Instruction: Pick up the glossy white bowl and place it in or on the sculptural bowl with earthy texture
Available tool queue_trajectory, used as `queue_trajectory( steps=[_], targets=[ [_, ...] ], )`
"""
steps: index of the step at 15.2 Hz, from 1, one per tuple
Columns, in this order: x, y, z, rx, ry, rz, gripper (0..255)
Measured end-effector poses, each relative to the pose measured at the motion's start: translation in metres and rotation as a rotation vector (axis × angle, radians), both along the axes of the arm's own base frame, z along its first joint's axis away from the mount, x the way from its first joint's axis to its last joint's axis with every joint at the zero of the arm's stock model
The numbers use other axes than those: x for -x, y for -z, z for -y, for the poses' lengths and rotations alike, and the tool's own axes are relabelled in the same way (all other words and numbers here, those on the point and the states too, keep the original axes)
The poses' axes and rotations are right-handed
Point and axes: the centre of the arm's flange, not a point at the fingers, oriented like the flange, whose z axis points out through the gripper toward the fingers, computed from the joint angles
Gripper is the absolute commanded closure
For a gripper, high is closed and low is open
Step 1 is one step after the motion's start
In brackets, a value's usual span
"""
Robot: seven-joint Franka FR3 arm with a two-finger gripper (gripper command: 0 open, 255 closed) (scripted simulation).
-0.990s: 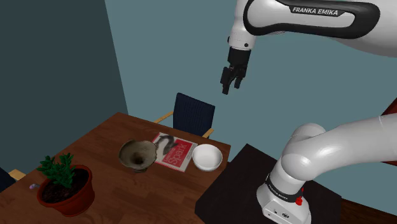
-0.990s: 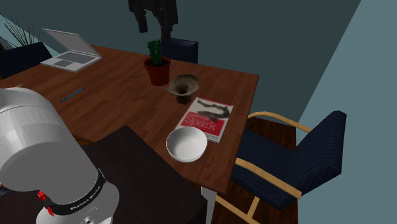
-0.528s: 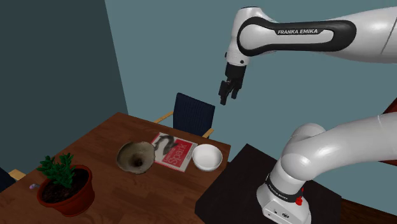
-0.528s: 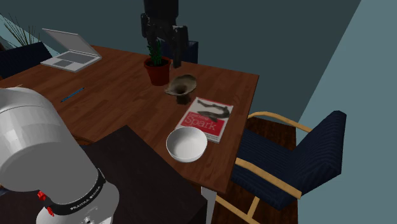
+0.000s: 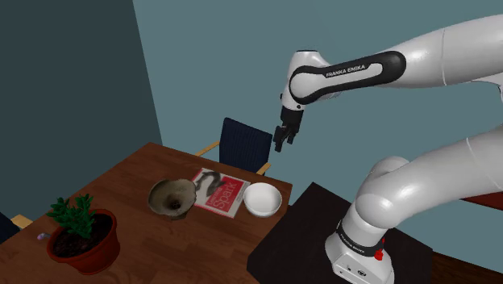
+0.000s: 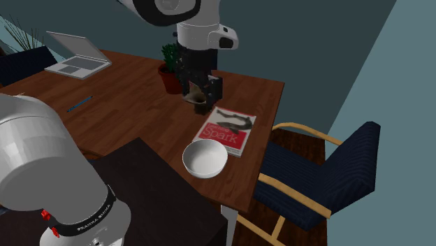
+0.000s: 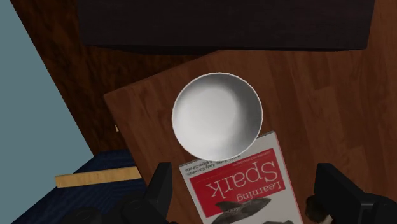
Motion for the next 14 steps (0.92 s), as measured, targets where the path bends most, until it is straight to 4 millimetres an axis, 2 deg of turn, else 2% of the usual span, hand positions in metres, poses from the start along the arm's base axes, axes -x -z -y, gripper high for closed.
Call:
queue_trajectory(
  steps=[3, 14],
  targets=[
    [-0.011, 0.033, 0.012, -0.013, -0.006, -0.001, 0],
    [-0.037, 0.176, 0.05, -0.057, -0.027, -0.003, 0]
  ],
)
